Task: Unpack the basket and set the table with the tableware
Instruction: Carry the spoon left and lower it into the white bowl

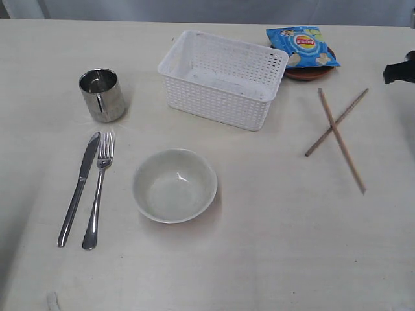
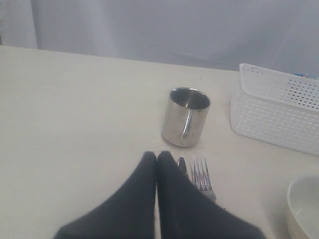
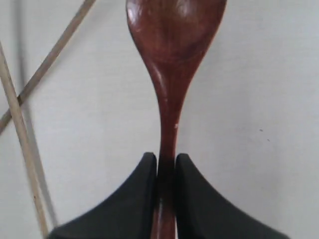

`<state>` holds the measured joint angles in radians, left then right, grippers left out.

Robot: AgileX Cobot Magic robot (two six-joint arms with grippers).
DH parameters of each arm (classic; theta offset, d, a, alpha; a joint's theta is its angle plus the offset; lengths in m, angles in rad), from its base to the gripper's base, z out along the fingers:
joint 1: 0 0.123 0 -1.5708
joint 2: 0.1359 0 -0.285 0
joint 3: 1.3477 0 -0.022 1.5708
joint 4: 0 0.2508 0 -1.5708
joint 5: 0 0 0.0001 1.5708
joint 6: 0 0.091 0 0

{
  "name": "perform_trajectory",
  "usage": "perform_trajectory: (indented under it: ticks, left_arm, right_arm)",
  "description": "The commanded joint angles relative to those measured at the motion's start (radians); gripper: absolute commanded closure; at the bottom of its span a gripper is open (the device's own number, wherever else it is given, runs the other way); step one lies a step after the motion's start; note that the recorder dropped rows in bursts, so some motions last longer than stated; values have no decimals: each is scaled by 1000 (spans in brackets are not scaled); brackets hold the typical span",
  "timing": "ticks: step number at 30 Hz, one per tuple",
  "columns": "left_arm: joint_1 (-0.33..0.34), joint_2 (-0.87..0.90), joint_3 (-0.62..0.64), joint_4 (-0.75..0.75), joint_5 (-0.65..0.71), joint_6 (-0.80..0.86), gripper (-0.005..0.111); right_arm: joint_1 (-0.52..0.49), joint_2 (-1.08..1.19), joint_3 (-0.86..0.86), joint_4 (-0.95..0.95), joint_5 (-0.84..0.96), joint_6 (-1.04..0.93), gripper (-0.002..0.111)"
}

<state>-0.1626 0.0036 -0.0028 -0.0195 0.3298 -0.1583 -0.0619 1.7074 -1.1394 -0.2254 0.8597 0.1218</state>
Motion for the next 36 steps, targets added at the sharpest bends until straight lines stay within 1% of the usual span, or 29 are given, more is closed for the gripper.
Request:
perform_trajectory:
  ticks: [1,3,6,9,11,13,18,19,23,24,25,26,27,28,30,36]
  left_arm:
    - [1,-4,3,-1,-11,1,107]
    - [1,-4,3,-1,-11,1,107]
    - [1,-4,3,-1,-11,1,107]
    - [1,-4,3,-1,-11,1,107]
    - [1,-4,3,-1,-11,1,107]
    - [1,-4,3,-1,-11,1,107]
    - [1,-4,3,-1,-11,1,107]
    - [1,-4,3,-1,-11,1,107]
    - [1,-4,3,-1,-11,1,107]
    - [1,-4,3,-1,-11,1,107]
    - [1,-4,3,-1,-11,1,107]
    - [1,-4,3,-1,-11,1,107]
    - [1,-4,3,-1,-11,1,107]
    - [1,-4,3,-1,-11,1,107]
    - [1,-4,3,-1,-11,1,107]
    - [1,-4,3,-1,-11,1,107]
  right_arm:
    - [-7,-70,0,-45,76,47,109]
    - [-5,-109,0,-42,93,47,109]
    - [-3,-180,0,37,96,21,109]
    - [-1,-260,0,219,100,-83,109]
    - [34,-309,0,347,118,-173,109]
    - [116,-348,0,396,138,-230,109]
    - [381,-382,0,396,209,-304,109]
    - [450,-375,0,396,231,-317,109]
    - [655,-337,0,396,247,-330,109]
    - [742,-300,0,395,247,-330,109]
    - [771,-281,0,392,247,-330,109]
    - [831,-222,0,384,261,-330,109]
    - [850,-194,-4,381,273,-330,109]
    - [885,-118,-25,361,313,-328,109]
    - [910,-16,-86,324,353,-323,109]
    - [913,173,-305,337,361,-320,109]
